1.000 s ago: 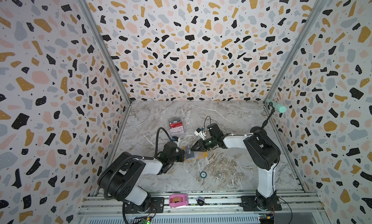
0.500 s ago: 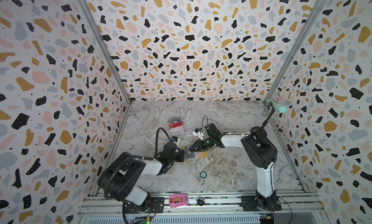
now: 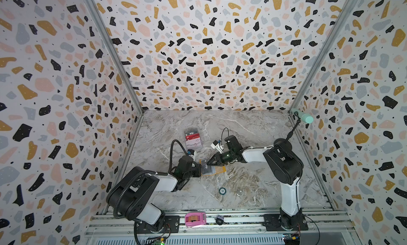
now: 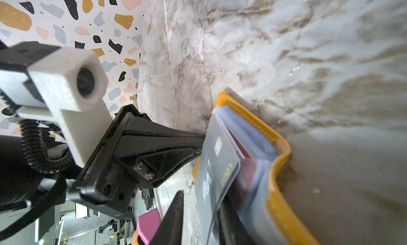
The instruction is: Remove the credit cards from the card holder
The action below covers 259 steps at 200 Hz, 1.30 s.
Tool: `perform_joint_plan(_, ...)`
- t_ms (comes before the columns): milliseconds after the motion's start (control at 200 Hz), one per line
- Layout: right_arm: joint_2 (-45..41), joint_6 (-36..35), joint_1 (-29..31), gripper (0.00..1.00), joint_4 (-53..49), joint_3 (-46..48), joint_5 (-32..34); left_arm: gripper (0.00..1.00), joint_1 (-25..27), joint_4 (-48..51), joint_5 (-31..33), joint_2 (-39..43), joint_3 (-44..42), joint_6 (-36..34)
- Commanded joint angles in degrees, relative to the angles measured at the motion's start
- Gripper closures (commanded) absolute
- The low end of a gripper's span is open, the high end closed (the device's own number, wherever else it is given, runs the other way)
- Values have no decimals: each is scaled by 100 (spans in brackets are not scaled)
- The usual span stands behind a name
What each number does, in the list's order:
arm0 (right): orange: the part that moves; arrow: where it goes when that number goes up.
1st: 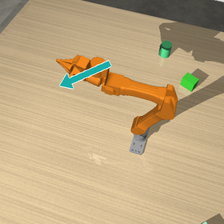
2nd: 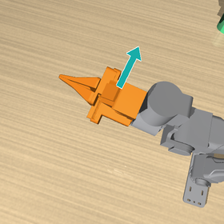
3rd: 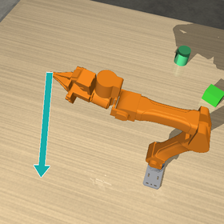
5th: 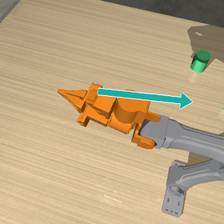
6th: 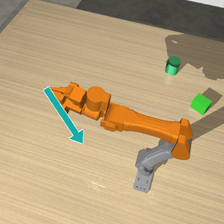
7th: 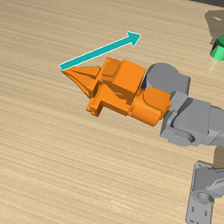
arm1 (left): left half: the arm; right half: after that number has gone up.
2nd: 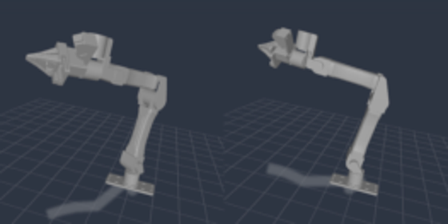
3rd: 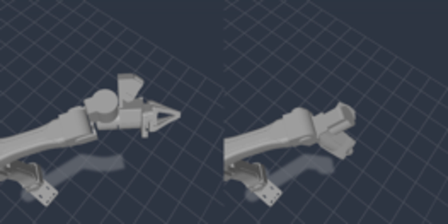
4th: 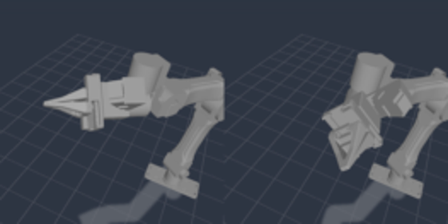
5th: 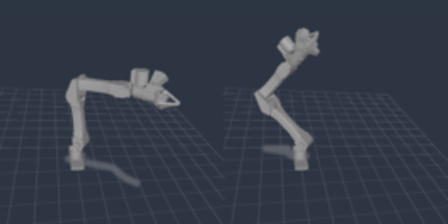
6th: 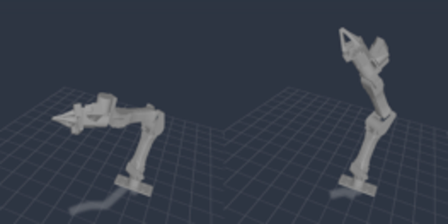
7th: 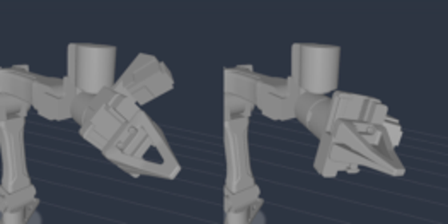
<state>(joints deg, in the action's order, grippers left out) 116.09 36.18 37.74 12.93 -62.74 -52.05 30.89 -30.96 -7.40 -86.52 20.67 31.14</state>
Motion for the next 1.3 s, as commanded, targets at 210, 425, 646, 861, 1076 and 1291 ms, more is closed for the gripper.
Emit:
perform_joint_plan(210, 77, -201, 271, 74, -82, -202, -209, 100, 39, 650, -107, -146, -168, 24)
perform_joint_plan(425, -115, 106, 218, 75, 871, 191, -710, 100, 39, 661, -77, -145, -168, 43)
perform_joint_plan(646, -260, 518, 70, 76, 1712, 586, -980, 100, 39, 738, -46, -166, -112, 16)
perform_joint_plan(861, -299, 654, -3, 78, 2010, 760, -1057, 100, 39, 792, -36, -172, -59, 7)
perform_joint_plan(1076, -364, 793, -106, 79, 2253, 932, -1111, 100, 39, 837, -28, -181, -19, 6)
perform_joint_plan(1291, -400, 809, -186, 80, 2324, 1060, -1123, 100, 39, 855, -25, -210, 9, -3)
